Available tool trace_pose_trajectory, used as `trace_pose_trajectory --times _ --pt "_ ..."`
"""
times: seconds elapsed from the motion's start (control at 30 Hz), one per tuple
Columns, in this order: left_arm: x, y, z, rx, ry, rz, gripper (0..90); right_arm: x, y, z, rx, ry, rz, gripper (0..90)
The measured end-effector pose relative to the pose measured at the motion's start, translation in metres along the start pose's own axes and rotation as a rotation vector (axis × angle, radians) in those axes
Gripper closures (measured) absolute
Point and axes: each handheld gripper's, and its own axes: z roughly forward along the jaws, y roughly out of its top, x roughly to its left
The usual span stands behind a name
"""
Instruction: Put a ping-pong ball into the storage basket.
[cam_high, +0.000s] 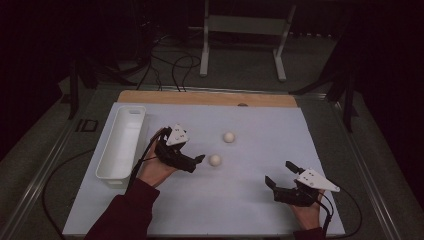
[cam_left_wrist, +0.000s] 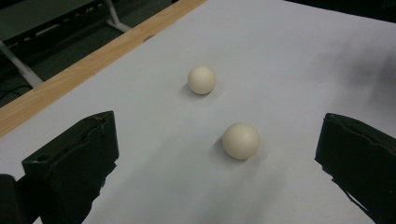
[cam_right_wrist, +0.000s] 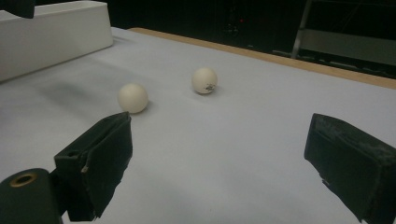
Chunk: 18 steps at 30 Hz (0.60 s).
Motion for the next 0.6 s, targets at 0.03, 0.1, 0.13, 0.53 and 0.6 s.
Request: trace_pose_trajectory --times 0.03,0.1,0.13,0.53,0.6 --pt "0.000 0.000 0.000 0.000 0.000 0.000 0.0 0.000 0.000 0.000 0.000 0.000 0.000 7.6" --pt "0.000 0.000 0.002 0.005 -0.004 0.001 0.0 0.000 0.000 0.000 0.002 0.000 -0.002 7.6" --pt "0.000 0.000 0.003 0.007 -0.004 0.000 0.0 0.000 0.000 0.000 0.001 0.000 -0.002 7.6" --pt "0.000 0.001 0.011 0.021 -0.011 0.003 0.0 0.000 0.000 -0.001 -0.004 -0.003 -0.002 7.6" --pt "0.000 0.002 0.012 0.024 -0.012 0.003 0.0 0.000 0.000 -0.001 -0.004 -0.003 -0.003 7.6"
